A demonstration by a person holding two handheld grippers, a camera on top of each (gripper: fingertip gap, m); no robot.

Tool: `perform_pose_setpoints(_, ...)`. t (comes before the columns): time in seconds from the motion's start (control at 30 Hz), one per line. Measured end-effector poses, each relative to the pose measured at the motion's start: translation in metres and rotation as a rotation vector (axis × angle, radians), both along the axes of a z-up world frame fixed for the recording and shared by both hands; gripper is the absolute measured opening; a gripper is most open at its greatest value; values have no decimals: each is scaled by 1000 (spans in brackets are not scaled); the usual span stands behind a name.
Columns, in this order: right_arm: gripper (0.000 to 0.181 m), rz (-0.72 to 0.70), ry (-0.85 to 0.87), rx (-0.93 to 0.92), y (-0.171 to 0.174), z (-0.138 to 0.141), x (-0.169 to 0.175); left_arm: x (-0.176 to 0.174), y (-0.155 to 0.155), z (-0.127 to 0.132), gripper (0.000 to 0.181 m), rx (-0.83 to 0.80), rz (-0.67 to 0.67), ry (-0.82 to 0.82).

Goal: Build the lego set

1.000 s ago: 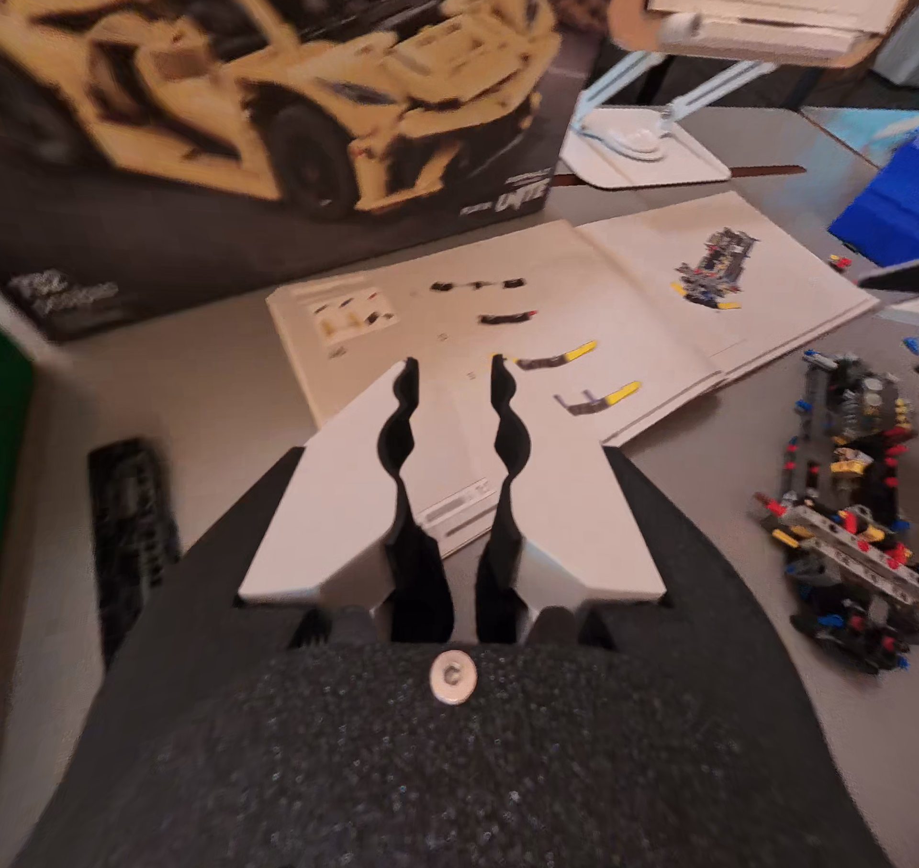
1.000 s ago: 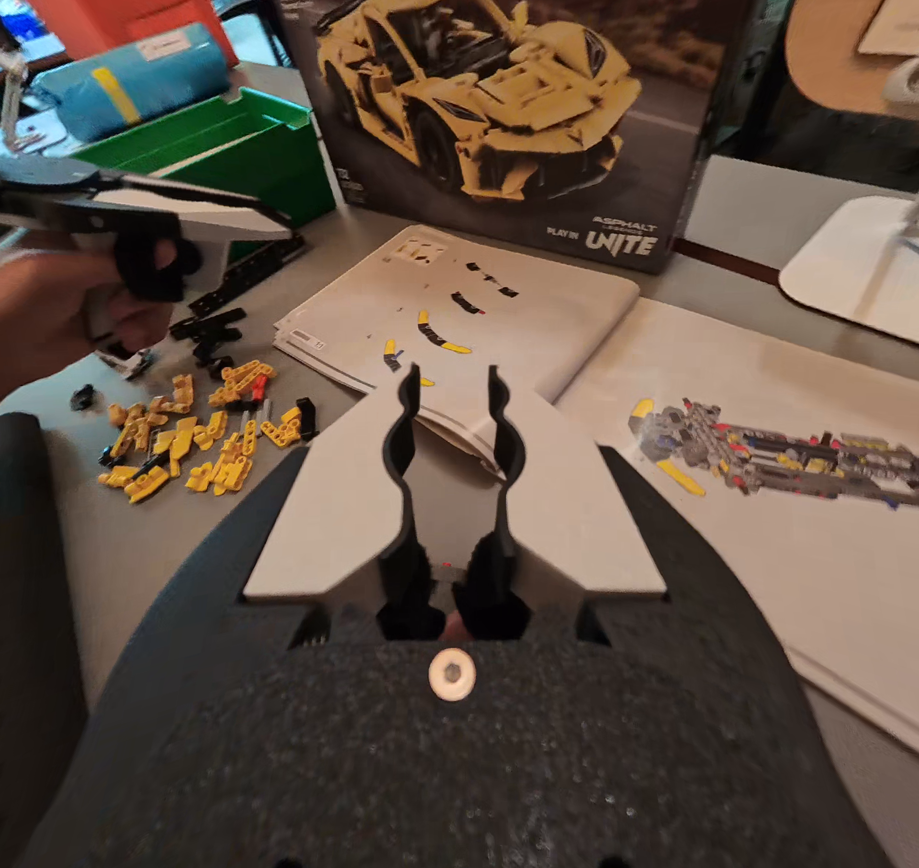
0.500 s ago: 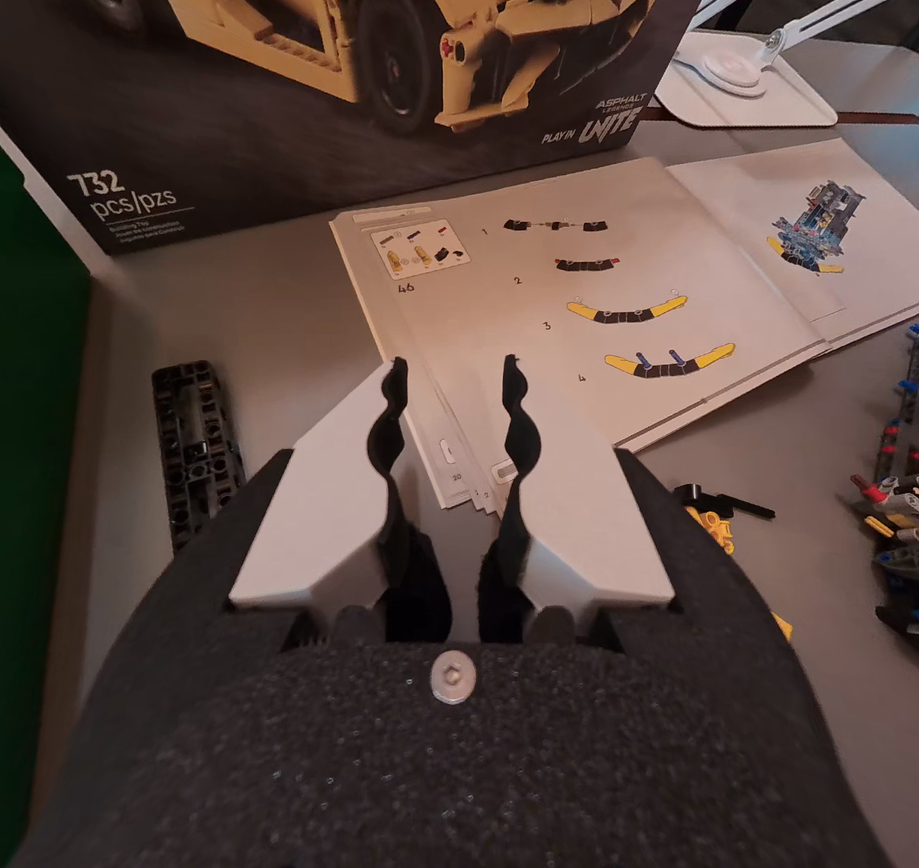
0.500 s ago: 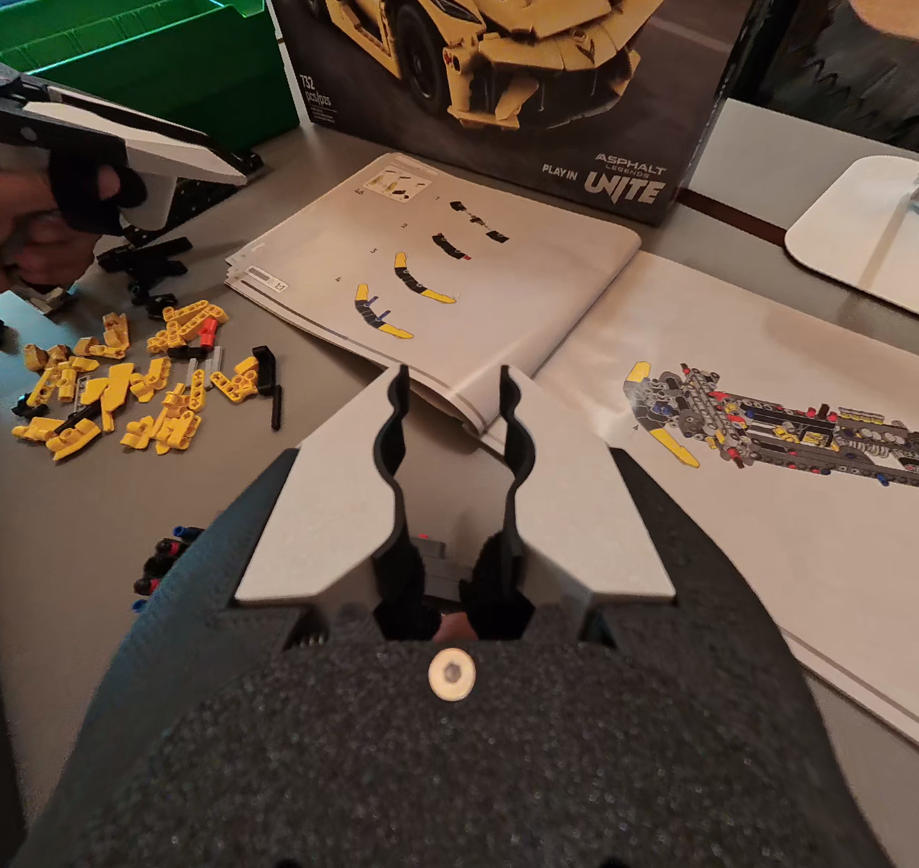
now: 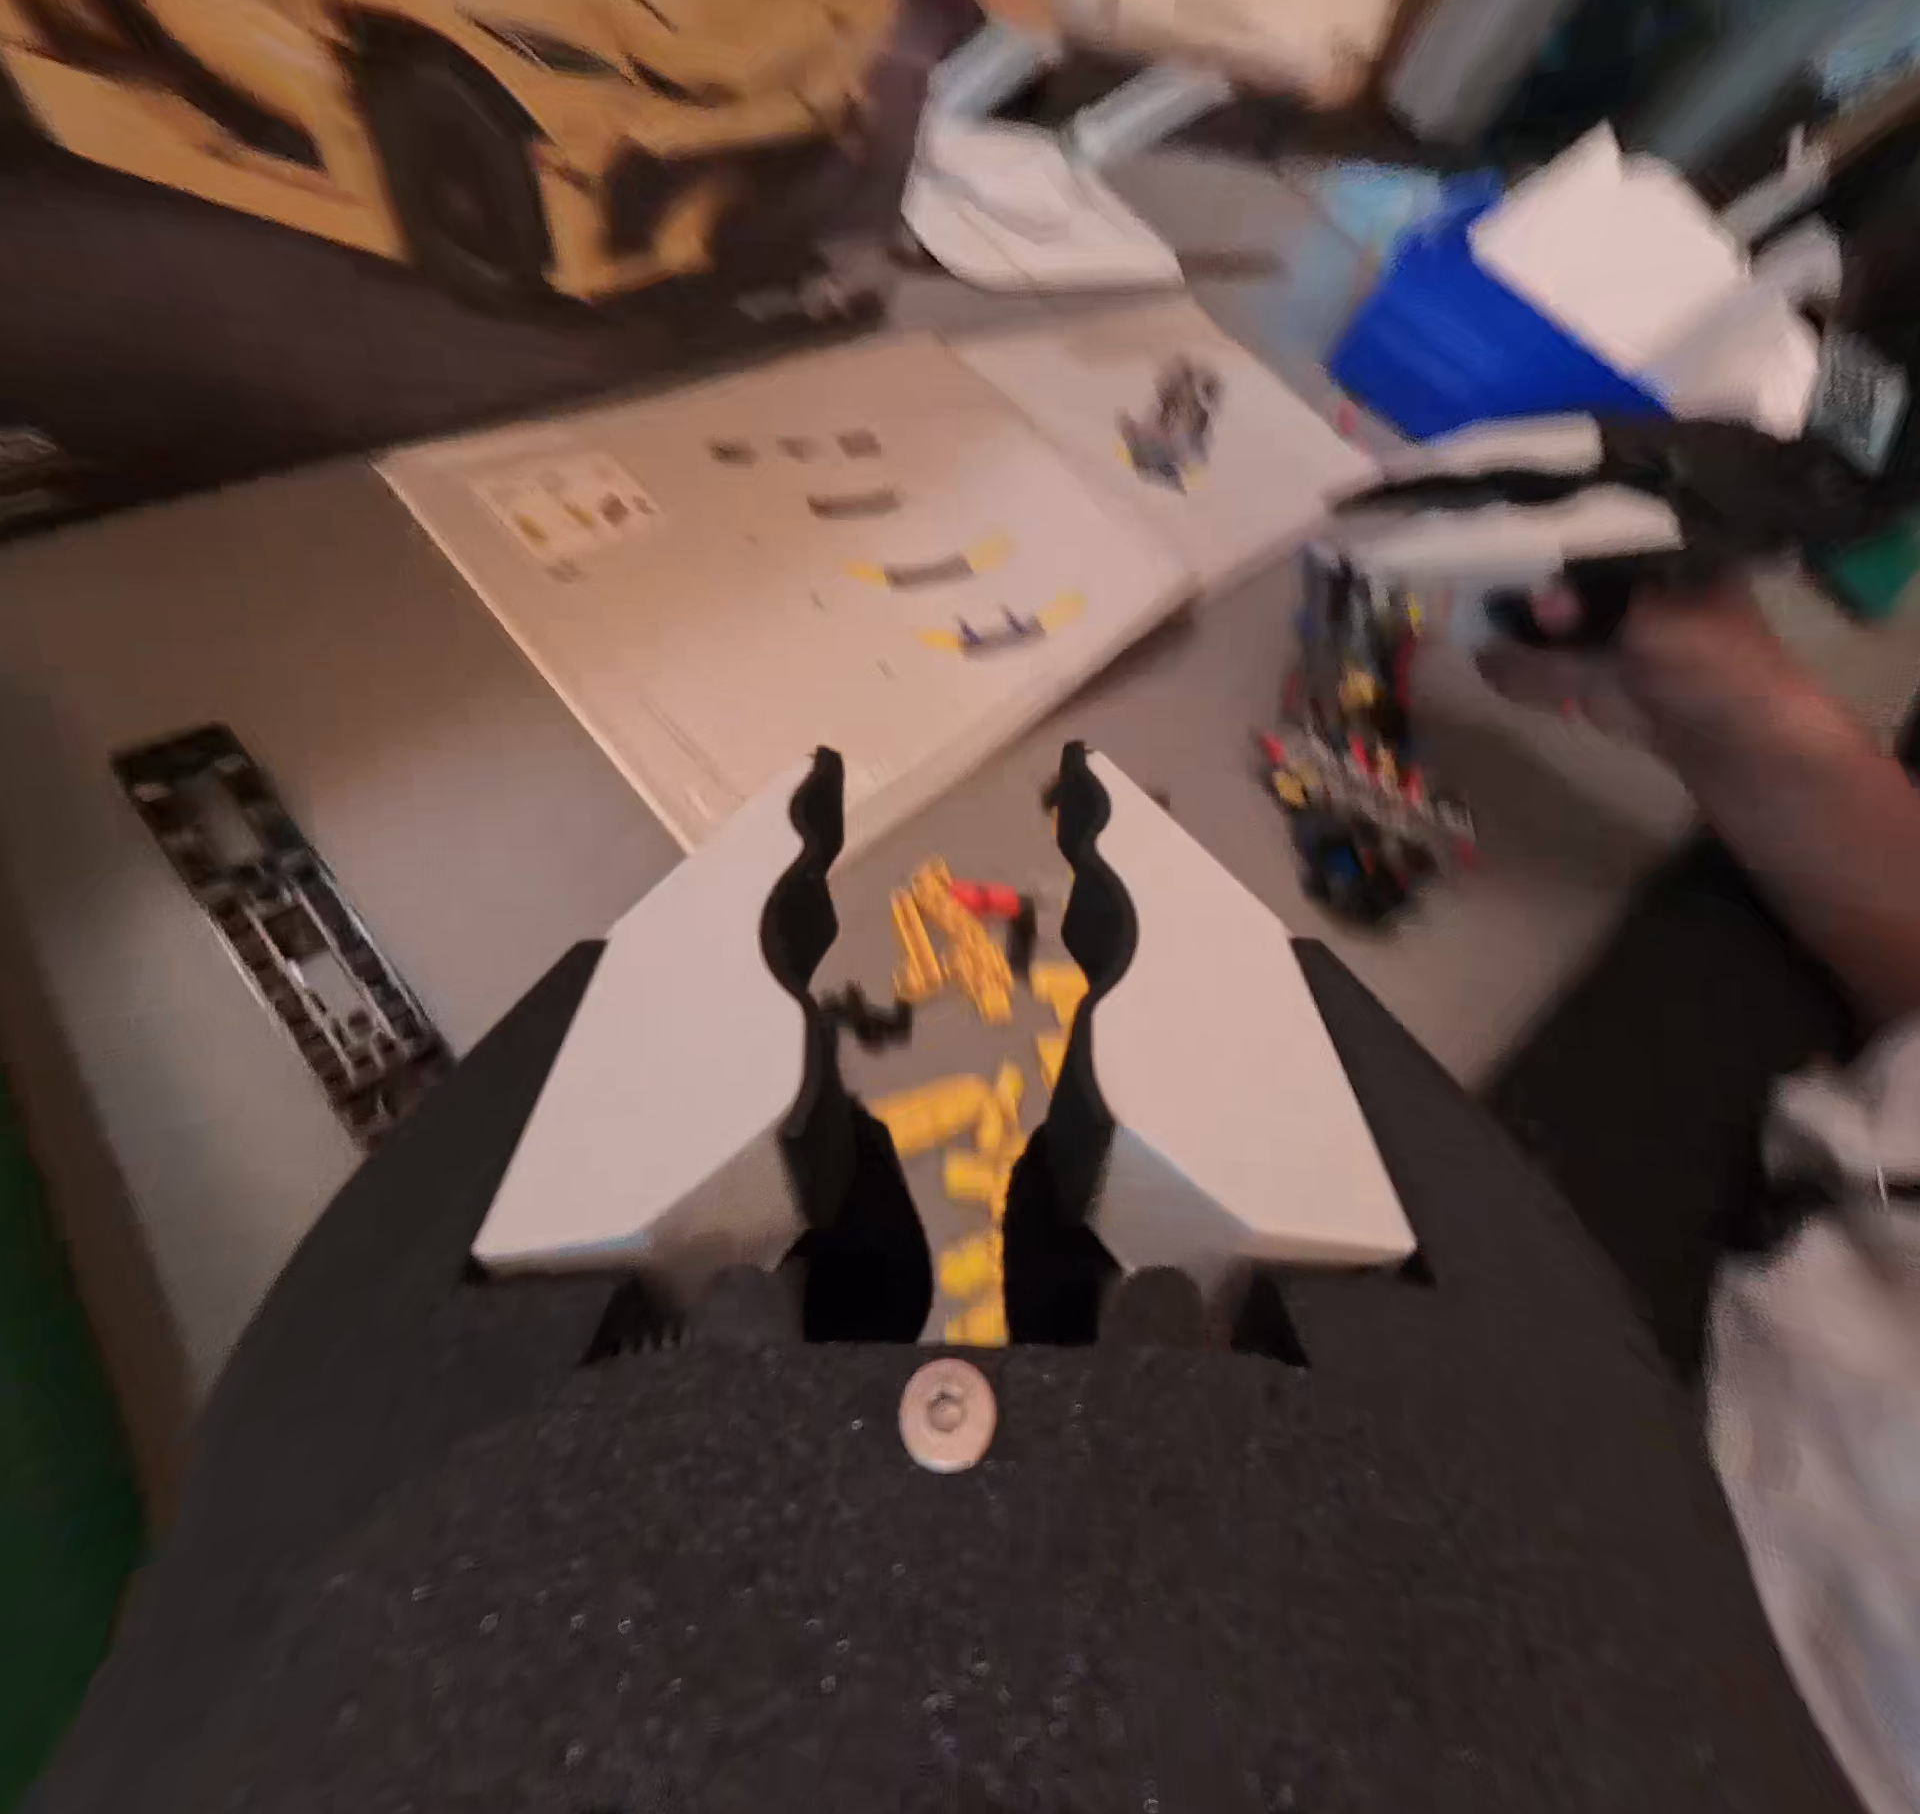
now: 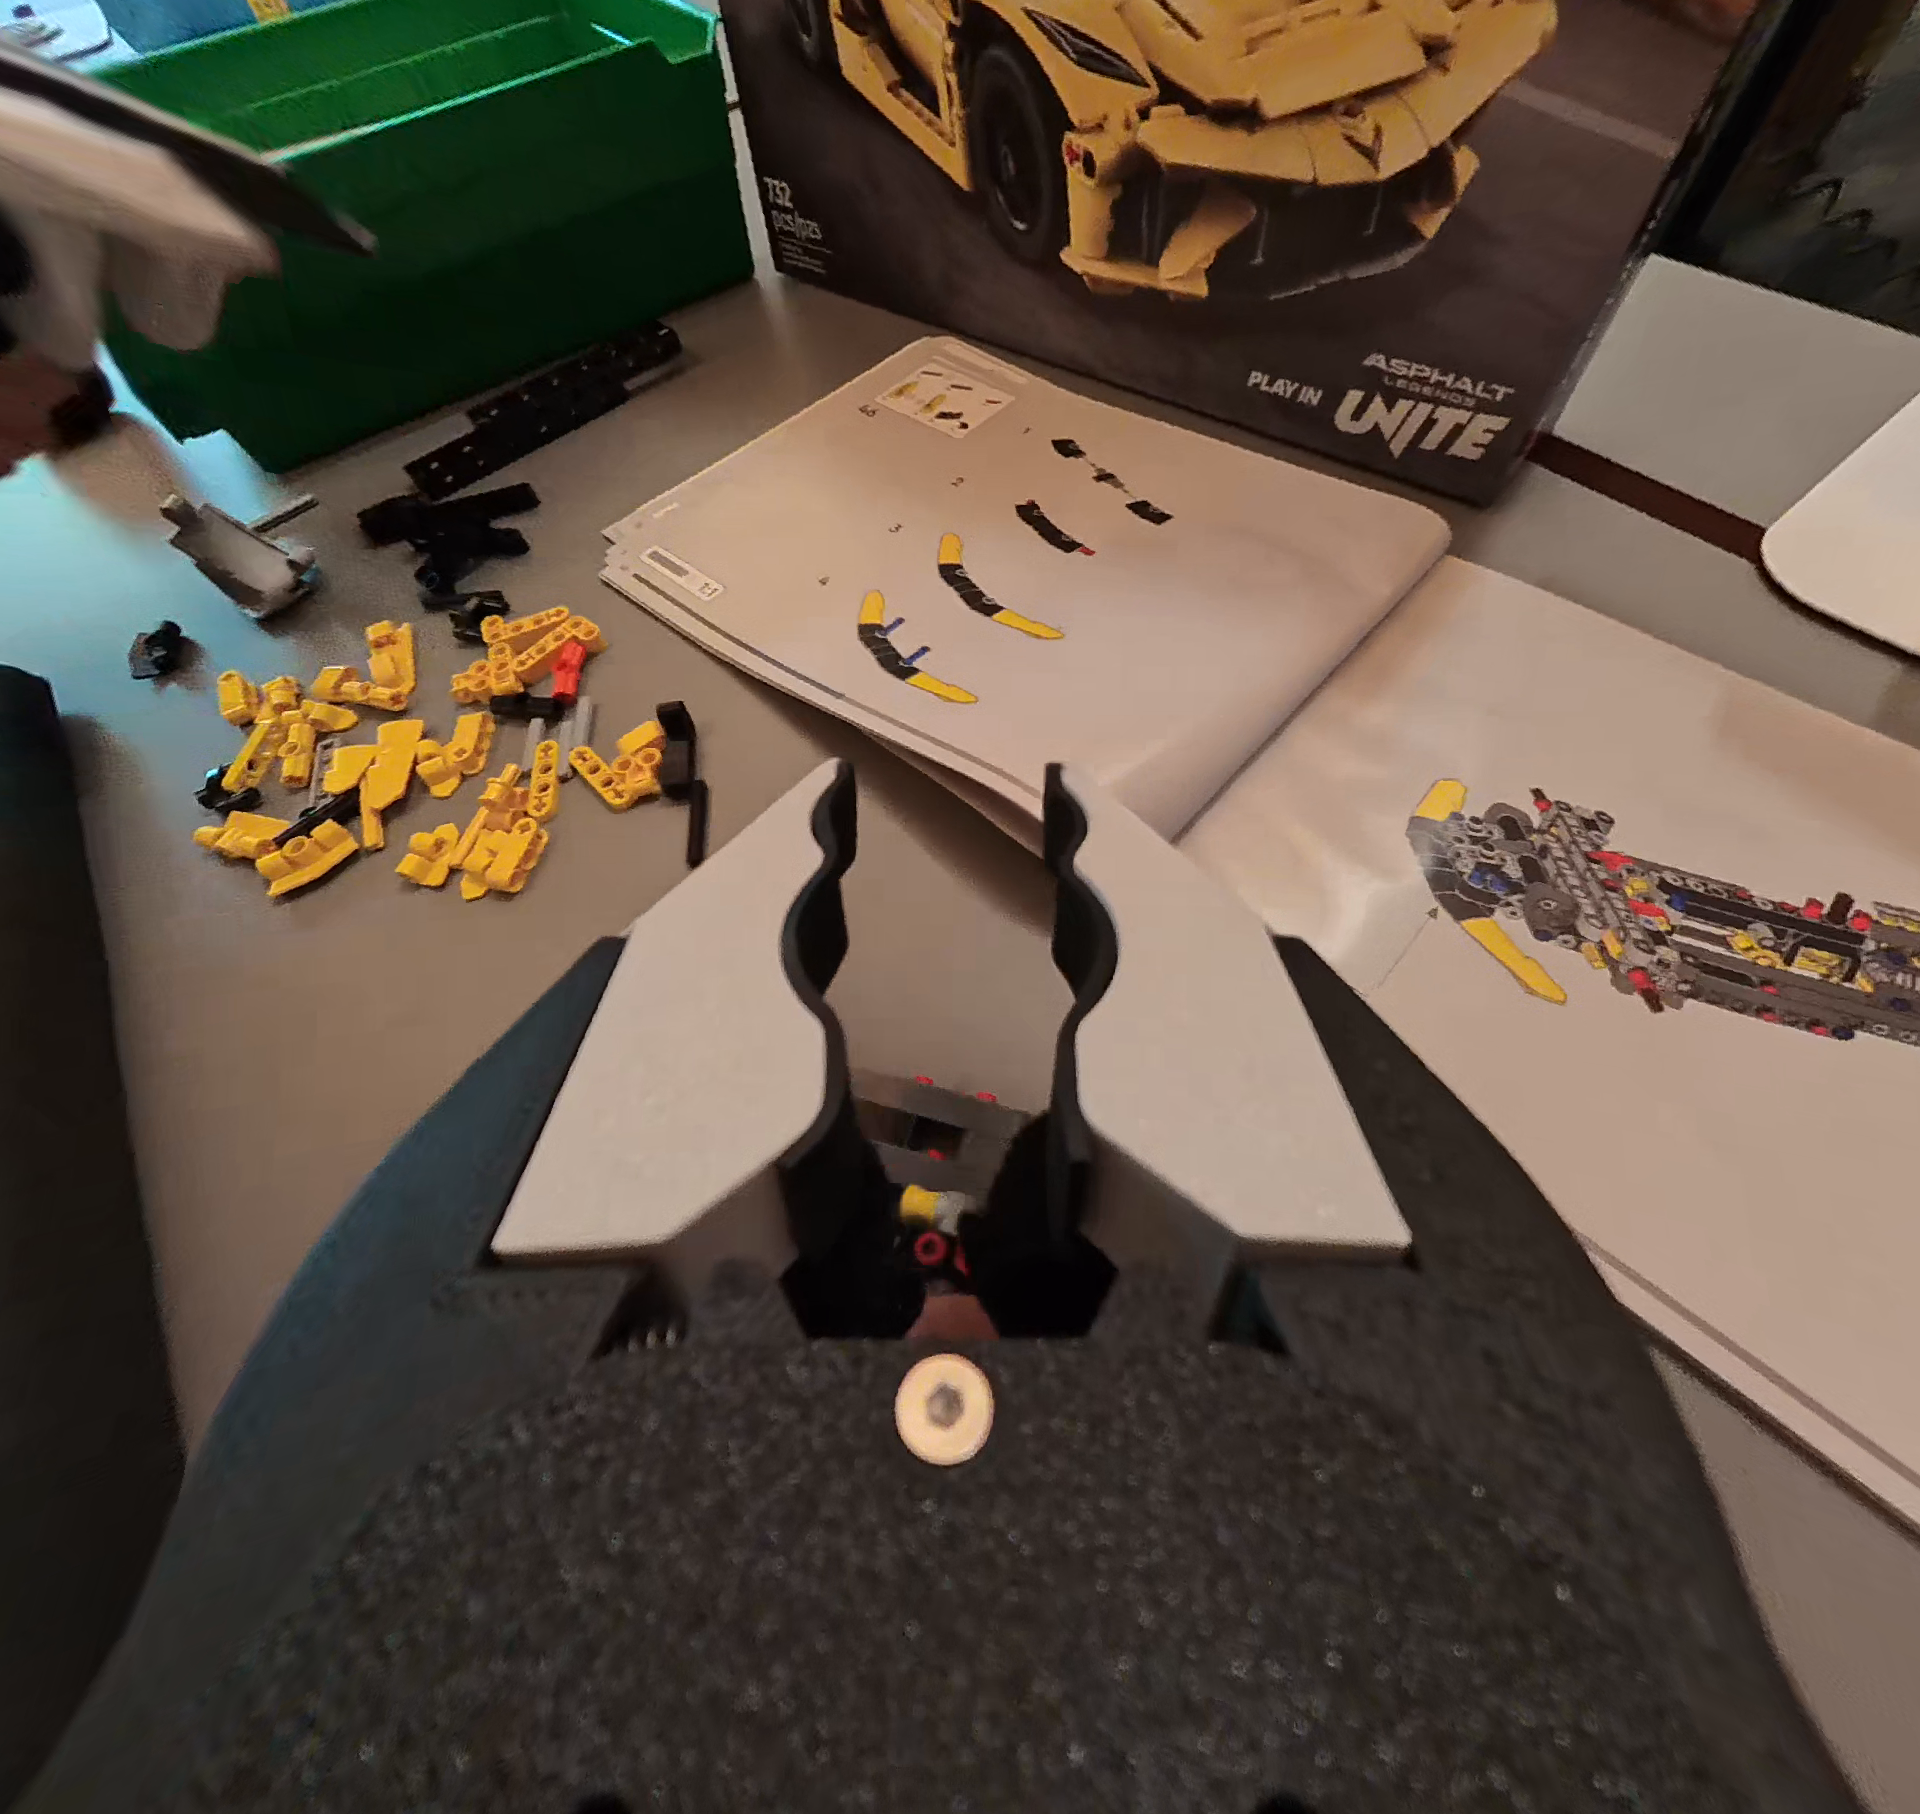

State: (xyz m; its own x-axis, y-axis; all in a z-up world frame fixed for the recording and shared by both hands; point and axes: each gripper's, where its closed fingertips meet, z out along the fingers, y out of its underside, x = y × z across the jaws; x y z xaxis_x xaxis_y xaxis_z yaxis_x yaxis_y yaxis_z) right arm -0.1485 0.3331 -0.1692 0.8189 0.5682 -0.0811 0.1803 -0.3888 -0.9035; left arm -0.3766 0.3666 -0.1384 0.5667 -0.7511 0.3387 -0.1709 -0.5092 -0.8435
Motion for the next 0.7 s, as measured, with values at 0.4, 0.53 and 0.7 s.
perform_pose_setpoints(0.4, 31, 36, 22, 70, -42, 5, -25, -45, -111, -89, 34, -4, -302, 522)
perform_pose_setpoints(0.53, 30, 18, 73, 66, -55, 4, -30, -43, -108, -99, 33, 2, -301, 557)
perform_pose_setpoints(0.7, 27, 7, 87, 82, -65, 2, -39, -49, -105, -109, 30, 10, -288, 612)
